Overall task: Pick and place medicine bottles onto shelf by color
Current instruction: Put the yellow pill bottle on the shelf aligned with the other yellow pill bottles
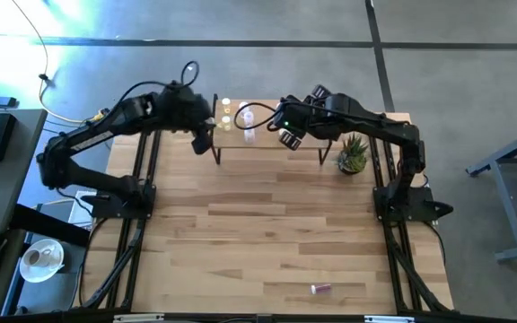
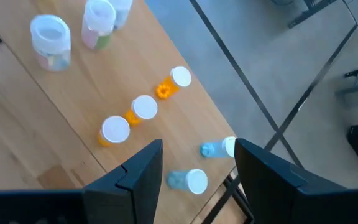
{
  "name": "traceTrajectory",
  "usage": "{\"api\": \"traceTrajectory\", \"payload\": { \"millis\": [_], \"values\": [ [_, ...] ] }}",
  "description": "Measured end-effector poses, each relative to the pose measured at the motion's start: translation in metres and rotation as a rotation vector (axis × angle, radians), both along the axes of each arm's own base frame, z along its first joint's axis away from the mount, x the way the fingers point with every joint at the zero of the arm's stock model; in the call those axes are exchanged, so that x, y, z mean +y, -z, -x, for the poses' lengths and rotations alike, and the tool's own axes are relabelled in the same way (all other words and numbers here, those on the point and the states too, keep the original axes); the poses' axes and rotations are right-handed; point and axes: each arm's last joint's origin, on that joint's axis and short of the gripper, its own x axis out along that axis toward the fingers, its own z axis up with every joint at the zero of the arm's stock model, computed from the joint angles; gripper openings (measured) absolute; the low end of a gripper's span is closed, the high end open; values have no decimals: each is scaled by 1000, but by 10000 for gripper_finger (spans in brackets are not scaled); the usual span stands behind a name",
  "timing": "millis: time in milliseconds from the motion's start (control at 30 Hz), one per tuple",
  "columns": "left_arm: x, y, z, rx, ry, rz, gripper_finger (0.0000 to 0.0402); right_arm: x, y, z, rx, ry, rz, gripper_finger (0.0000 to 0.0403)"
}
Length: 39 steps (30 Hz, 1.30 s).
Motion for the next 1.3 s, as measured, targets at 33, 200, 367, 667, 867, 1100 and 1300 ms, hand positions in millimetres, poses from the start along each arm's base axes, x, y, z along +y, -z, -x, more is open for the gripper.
{"api": "traceTrajectory", "payload": {
  "millis": [33,200,367,667,867,1100,1300],
  "values": [
    [3,0,-4,14,-2,9,113,-1,0,1,6,2,-1,190],
    [18,2,-21,86,-2,79,113,0,1,3,36,-3,-4,191],
    [28,13,-35,165,4,142,113,0,1,3,48,-16,0,190],
    [39,40,-52,284,8,233,113,0,1,3,66,-34,6,191],
    [45,52,-59,320,4,260,113,0,1,3,69,-35,6,191],
    [53,60,-62,346,11,270,113,0,1,3,69,-35,6,191],
    [54,60,-61,348,7,271,113,0,1,3,69,-35,6,191]
  ]
}}
